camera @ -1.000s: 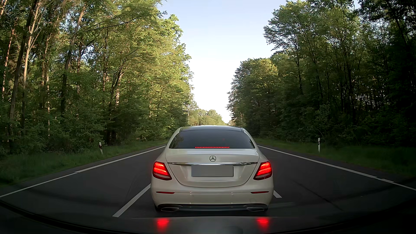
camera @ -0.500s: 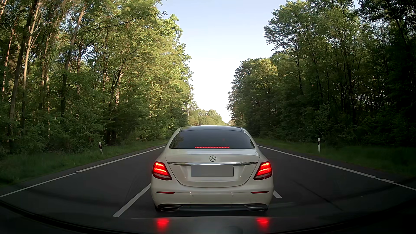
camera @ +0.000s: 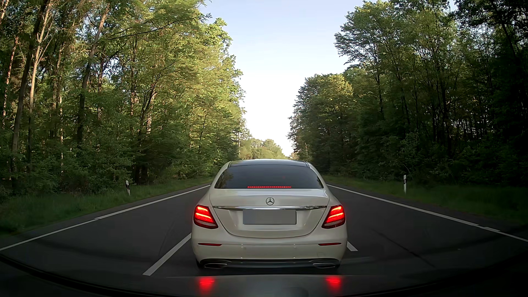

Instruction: Follow the waypoints while adhering to traffic rules and regulations

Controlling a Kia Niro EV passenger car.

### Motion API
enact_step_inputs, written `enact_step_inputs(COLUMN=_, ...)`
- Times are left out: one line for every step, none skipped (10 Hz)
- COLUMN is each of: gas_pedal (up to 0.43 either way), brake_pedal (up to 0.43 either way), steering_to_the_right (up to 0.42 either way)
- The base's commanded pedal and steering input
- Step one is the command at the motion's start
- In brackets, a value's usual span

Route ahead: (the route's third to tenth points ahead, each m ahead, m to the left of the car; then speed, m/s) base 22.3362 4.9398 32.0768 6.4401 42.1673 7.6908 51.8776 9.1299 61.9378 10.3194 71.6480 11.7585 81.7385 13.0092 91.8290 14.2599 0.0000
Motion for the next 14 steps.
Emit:
enact_step_inputs(gas_pedal=0.0, brake_pedal=0.396, steering_to_the_right=-0.002)
enact_step_inputs(gas_pedal=0.0, brake_pedal=0.396, steering_to_the_right=-0.002)
enact_step_inputs(gas_pedal=0.0, brake_pedal=0.402, steering_to_the_right=-0.002)
enact_step_inputs(gas_pedal=0.0, brake_pedal=0.396, steering_to_the_right=-0.002)
enact_step_inputs(gas_pedal=0.0, brake_pedal=0.396, steering_to_the_right=-0.002)
enact_step_inputs(gas_pedal=0.0, brake_pedal=0.396, steering_to_the_right=-0.002)
enact_step_inputs(gas_pedal=0.0, brake_pedal=0.396, steering_to_the_right=-0.002)
enact_step_inputs(gas_pedal=0.0, brake_pedal=0.396, steering_to_the_right=-0.002)
enact_step_inputs(gas_pedal=0.0, brake_pedal=0.396, steering_to_the_right=-0.002)
enact_step_inputs(gas_pedal=0.0, brake_pedal=0.402, steering_to_the_right=-0.002)
enact_step_inputs(gas_pedal=0.0, brake_pedal=0.396, steering_to_the_right=-0.002)
enact_step_inputs(gas_pedal=0.0, brake_pedal=0.396, steering_to_the_right=-0.002)
enact_step_inputs(gas_pedal=0.0, brake_pedal=0.396, steering_to_the_right=-0.002)
enact_step_inputs(gas_pedal=0.0, brake_pedal=0.396, steering_to_the_right=-0.002)
